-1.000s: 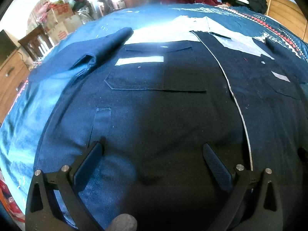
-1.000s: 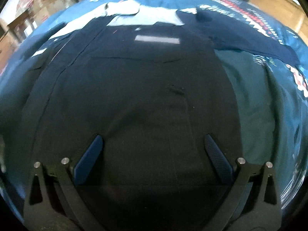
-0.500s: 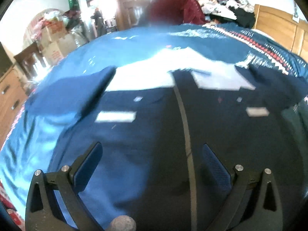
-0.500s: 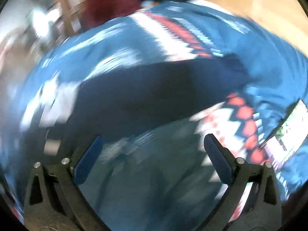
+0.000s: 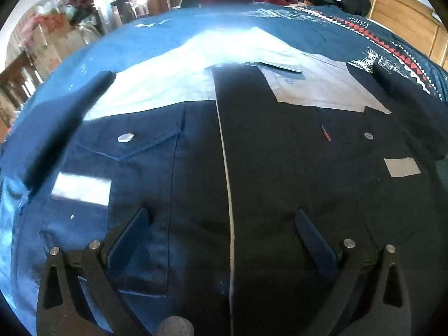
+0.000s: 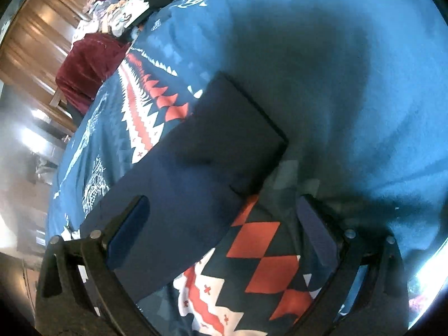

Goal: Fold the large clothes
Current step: 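Grasp the navy jacket sleeve cuff with the right gripper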

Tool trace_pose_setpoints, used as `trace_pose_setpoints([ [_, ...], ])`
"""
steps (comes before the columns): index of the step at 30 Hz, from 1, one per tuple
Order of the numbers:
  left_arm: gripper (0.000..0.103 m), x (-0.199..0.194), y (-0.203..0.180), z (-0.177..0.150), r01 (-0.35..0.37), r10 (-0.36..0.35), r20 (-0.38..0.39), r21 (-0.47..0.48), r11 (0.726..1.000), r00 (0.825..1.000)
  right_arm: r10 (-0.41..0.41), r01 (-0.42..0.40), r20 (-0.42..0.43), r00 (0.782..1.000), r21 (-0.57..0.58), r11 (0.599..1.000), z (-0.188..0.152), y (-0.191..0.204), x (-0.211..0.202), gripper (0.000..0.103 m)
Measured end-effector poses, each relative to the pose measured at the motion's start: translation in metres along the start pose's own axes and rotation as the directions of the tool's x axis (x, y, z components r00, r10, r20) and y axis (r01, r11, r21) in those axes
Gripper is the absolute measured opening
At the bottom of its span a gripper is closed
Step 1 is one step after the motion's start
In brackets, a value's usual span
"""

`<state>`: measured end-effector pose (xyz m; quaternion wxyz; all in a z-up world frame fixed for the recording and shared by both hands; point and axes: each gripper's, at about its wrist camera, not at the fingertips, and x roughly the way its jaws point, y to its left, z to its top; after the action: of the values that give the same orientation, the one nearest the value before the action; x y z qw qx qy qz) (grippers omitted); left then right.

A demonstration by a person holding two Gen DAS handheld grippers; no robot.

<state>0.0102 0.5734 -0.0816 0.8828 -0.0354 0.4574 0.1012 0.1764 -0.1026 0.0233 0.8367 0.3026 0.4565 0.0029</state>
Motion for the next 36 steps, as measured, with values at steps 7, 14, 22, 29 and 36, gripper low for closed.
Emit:
trace_pose_setpoints([
  [7,0.103,-0.001,0.004,-0.004,0.011,-0.011,0.001,-0.011,1.000,1.000,0.087,-0.084,-0.020,0.996,0.095,0.992,-0.001,-0.014,-0.015,0.093],
  [14,0.103,0.002,0.003,-0.004,0.011,-0.011,-0.012,-0.012,1.000,1.000,0.107,-0.100,-0.049,0.993,0.137,0.986,-0.004,-0.026,-0.008,0.090],
  [22,0.103,0.001,0.003,-0.004,0.012,-0.012,0.000,-0.013,1.000,1.000,0.081,-0.078,-0.046,0.996,0.064,0.995,0.013,-0.011,0.001,0.074],
  [29,0.103,0.002,0.000,-0.004,0.003,-0.003,0.004,-0.009,1.000,1.000,0.072,-0.070,-0.045,0.996,0.049,0.996,0.014,-0.015,0.013,0.072],
  [36,0.103,-0.009,0.008,-0.001,-0.004,0.006,0.045,-0.048,0.999,0.999,0.105,-0.092,0.063,0.992,-0.182,0.979,0.003,0.073,-0.023,0.013],
])
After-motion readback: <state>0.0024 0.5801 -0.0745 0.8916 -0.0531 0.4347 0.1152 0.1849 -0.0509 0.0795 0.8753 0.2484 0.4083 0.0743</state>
